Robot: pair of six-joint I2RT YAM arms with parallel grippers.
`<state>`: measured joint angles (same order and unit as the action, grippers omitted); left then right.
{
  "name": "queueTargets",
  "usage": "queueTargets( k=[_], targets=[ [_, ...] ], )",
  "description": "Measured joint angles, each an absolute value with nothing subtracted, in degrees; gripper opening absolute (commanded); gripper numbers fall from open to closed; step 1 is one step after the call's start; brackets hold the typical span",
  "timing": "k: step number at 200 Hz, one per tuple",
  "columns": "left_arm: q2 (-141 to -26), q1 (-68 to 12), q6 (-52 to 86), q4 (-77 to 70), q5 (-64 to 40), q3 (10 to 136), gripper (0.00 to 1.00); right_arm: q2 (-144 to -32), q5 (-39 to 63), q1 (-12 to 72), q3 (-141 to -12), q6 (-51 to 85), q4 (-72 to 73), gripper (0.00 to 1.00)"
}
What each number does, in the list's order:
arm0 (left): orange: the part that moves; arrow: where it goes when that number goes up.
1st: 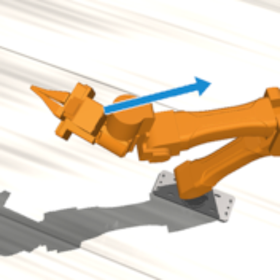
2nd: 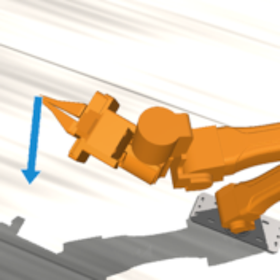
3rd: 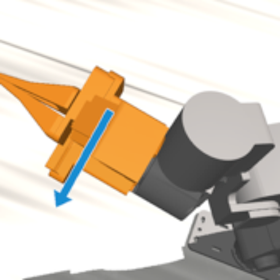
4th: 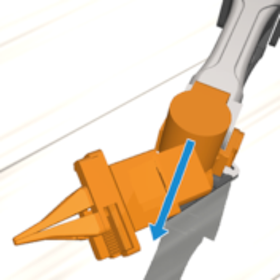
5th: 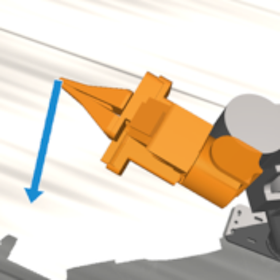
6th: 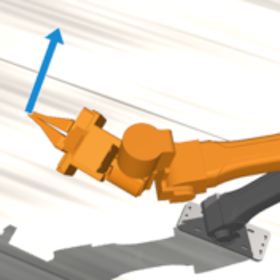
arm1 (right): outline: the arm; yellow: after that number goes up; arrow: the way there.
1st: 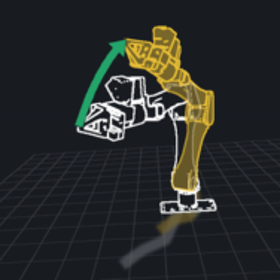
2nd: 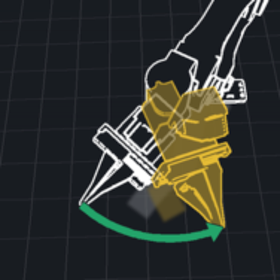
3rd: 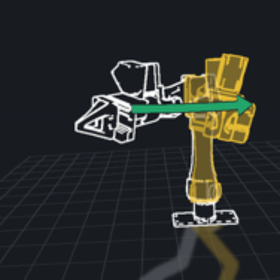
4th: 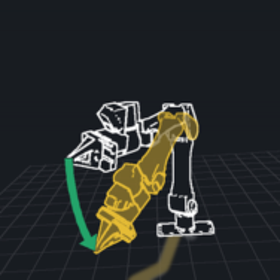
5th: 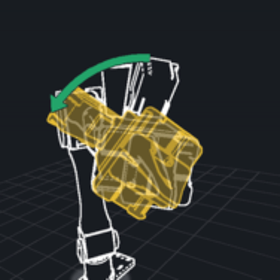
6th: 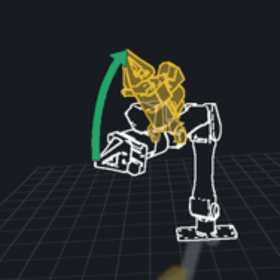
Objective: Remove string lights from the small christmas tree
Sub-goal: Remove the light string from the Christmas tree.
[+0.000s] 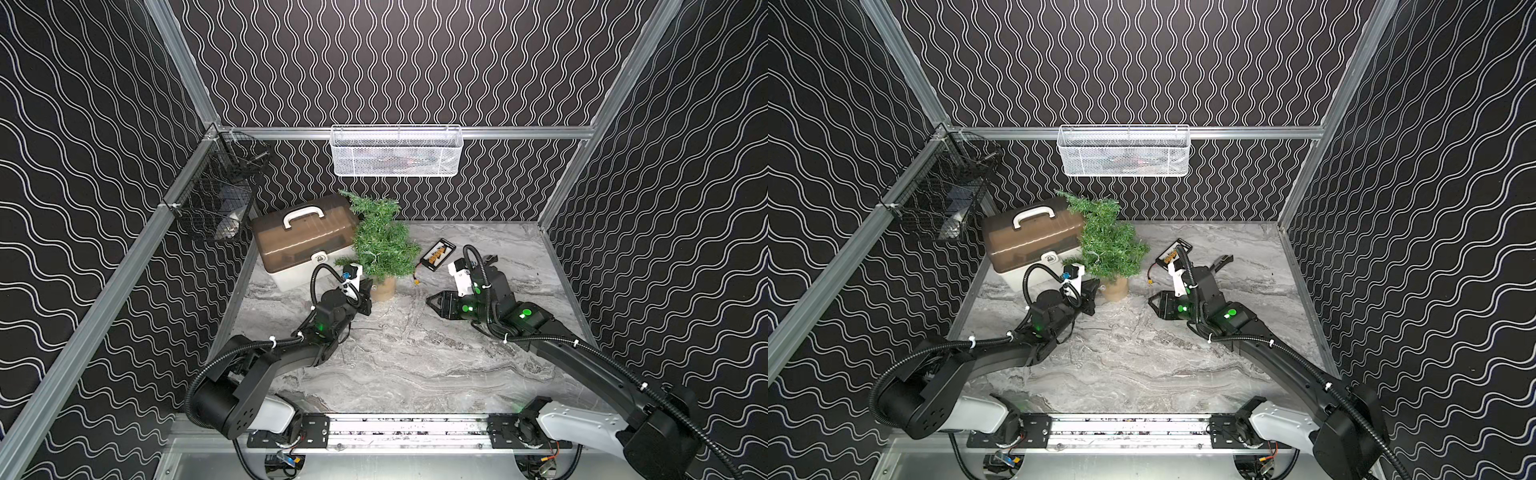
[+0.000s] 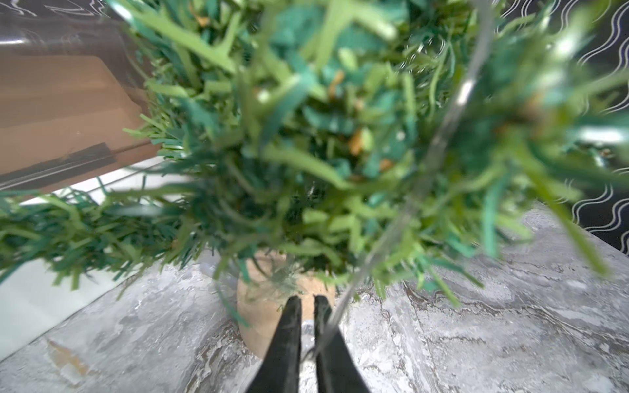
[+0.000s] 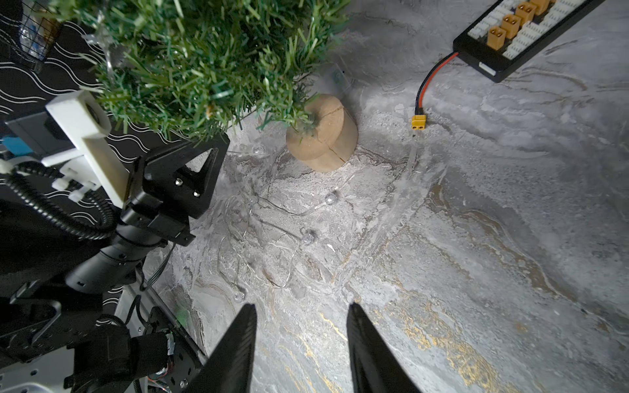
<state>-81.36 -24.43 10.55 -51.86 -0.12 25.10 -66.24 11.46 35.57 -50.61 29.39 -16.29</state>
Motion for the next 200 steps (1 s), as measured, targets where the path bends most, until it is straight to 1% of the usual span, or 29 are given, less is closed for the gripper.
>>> queueTargets(
  k=[12,63,108,138,160,178,200],
  targets=[
    [-81.0,-24.4,10.4,-51.6,-0.1,25.1,0.0,-66.3,11.7,35.5,-50.6,29.4,-16.3,0.42],
    [-76.5,-24.4,10.5,-47.2,0.7,25.9,0.0,-66.7,12.8,35.2,-50.6,29.4,-16.0,0.42],
    [-67.0,-24.6,11.1,-32.6,2.7,30.9,0.0,-68.9,14.2,35.2,-51.5,29.7,-14.9,0.42],
    [-61.3,-24.6,12.1,-18.7,3.2,36.9,0.0,-69.9,15.2,35.2,-52.2,30.5,-13.2,0.41],
    [-59.4,-24.6,12.1,-10.3,3.1,42.1,0.0,-70.1,15.4,35.2,-52.5,30.7,-12.9,0.41],
    [-59.3,-24.6,12.1,-3.9,1.0,47.0,0.0,-69.9,15.5,35.2,-53.2,30.7,-12.9,0.41],
    [-60.0,-24.6,12.5,2.1,-3.9,52.5,0.0,-69.0,15.6,35.2,-54.4,30.7,-13.0,0.42]
  ],
)
